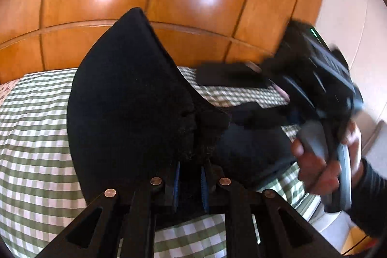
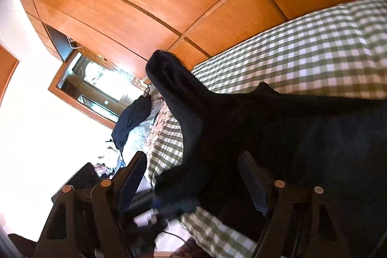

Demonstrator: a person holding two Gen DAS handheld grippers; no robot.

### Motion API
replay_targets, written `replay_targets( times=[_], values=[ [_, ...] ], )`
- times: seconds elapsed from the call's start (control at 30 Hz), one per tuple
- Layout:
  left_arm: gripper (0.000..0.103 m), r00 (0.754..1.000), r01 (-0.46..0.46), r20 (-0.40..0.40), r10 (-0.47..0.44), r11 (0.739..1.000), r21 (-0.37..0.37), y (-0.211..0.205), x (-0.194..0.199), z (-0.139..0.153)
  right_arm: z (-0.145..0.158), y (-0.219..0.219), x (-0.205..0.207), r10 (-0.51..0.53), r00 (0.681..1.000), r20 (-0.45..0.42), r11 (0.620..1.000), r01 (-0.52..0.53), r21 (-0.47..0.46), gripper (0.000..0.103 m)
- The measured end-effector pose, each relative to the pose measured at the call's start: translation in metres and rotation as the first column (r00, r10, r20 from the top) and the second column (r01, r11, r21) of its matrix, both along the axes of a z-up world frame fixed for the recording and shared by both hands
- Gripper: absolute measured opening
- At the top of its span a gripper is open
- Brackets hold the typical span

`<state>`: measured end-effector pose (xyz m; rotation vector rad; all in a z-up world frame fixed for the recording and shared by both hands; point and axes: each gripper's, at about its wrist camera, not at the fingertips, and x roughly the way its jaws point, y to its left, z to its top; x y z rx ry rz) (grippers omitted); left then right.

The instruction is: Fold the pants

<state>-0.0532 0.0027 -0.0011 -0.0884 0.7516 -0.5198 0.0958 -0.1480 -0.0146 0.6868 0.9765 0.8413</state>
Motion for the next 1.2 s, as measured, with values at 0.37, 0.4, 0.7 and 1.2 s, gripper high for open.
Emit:
replay_targets(
  times=[0.37,0.4,0.7,1.2],
  values=[
    [0.014,1.0,-0.01,-0.027,0.012,0.998,0.068,-0.016,0.012,-0.005,-0.025,0.016,0.024,0.075,0.997,-0.032,0.981,-0.079,-0.18,0.015],
    [0.014,1.0,-0.011,-0.028,0.013,0.998,0.07,-0.017,0.011,-0.004,-0.023,0.015,0.022,0.073,0.997,-0.026,0.981,-0.077,-0.18,0.015],
    [0.031,1.0,-0.006,-0.021,0.006,1.0,0.024,-0.003,-0.003,-0.001,-0.011,0.013,0.022,0.063,0.998,0.008,0.982,-0.061,-0.178,0.014],
    [0.042,0.937,-0.347,-0.163,0.31,0.885,-0.312,0.151,0.013,-0.019,0.057,-0.048,-0.008,-0.006,0.99,0.139,0.984,0.031,-0.177,0.013]
  ],
)
